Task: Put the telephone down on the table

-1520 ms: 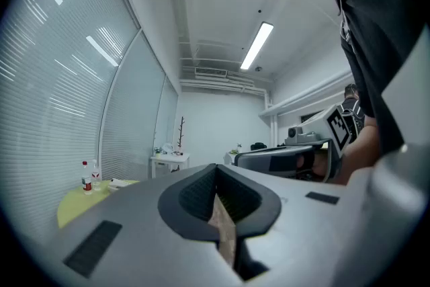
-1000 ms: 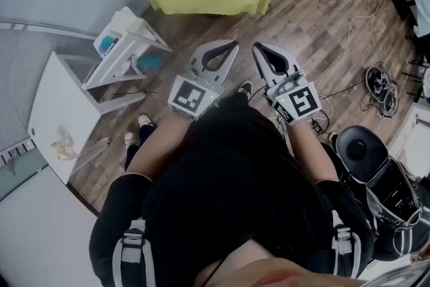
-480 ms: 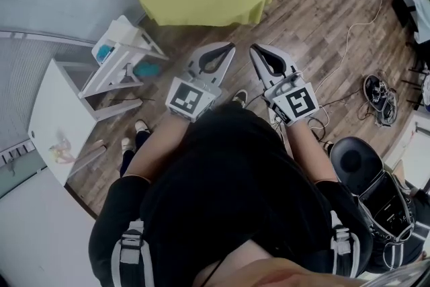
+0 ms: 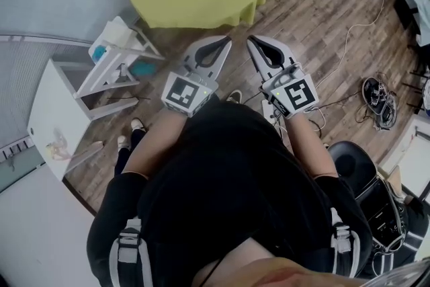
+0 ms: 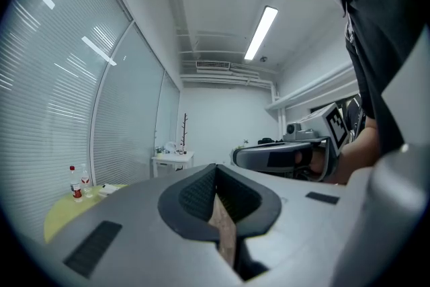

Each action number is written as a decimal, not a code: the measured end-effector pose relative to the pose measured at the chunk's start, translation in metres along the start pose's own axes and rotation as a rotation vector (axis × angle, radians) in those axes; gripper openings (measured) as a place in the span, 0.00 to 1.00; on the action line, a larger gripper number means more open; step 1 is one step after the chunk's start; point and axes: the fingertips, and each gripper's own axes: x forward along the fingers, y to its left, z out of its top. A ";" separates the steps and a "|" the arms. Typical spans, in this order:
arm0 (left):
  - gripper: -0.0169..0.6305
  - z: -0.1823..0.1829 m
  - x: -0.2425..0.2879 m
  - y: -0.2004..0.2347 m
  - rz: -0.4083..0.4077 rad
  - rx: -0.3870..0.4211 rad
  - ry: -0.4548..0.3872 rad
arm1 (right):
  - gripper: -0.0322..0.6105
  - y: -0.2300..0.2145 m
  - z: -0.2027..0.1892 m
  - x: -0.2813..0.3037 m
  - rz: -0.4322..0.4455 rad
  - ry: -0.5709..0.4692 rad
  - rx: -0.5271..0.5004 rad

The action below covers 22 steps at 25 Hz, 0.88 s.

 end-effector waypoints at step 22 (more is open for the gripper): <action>0.04 -0.003 0.128 0.089 -0.060 -0.015 0.007 | 0.08 -0.128 -0.010 0.072 -0.030 0.065 -0.005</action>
